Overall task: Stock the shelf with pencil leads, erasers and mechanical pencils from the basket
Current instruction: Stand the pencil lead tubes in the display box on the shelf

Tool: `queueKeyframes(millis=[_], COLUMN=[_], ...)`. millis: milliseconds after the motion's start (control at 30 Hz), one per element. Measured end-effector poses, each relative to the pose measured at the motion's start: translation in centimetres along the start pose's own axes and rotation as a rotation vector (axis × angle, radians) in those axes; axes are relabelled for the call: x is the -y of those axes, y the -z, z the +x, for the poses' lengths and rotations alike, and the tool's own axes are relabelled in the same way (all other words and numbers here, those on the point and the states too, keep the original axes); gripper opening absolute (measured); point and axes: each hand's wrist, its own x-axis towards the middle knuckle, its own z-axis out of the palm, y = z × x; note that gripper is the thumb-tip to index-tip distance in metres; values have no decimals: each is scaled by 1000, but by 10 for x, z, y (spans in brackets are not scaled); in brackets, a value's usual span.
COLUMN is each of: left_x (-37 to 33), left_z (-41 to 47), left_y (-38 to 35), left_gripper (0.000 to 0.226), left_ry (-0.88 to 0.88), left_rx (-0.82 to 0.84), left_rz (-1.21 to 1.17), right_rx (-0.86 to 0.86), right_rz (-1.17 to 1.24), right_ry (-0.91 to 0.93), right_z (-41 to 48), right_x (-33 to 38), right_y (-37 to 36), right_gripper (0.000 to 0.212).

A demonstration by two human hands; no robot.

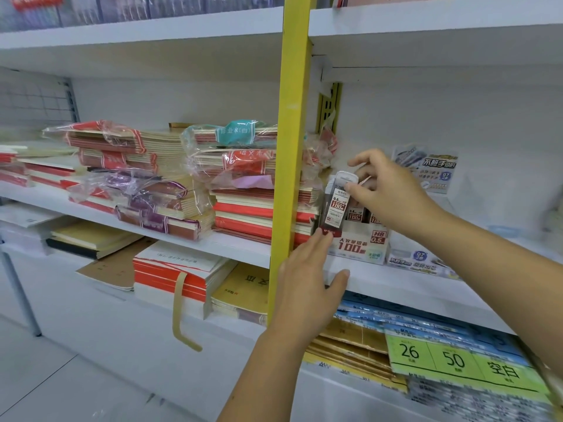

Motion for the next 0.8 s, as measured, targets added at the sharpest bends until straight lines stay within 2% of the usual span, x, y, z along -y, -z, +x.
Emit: queueKeyframes(millis=[133,333,400,467,567,667,800], left_x=[1,1,-2,-6,-10,-8,13], left_z=[0,-1,-3,-11,-35,-73,-135], left_y=[-2,-2,-1,0,-2,-16,-52], left_gripper=[68,67,63,55,40,34,38], left_ry=[-19,-25,-33,-37,-51,-117,-119], left_rx=[9,26,19,-62,-153,19,493], left_rz=[21,25,6,-19,-18,50,117], right_rx=[14,-21,-14,-49,-162,-141,30], right_rz=[-140,-345,-326,-265,-64,162,268], right_ry=[60,101,103,100,124,31,-320], right_z=[3,-4,-11,-27,-73,-139,-234], right_x=[-7,-8,-6,-5,-7,-19,-64], right_y=[-11,-16,-14,-8,0,-5,-39], right_gripper=[18,27,32,36,29,27,27])
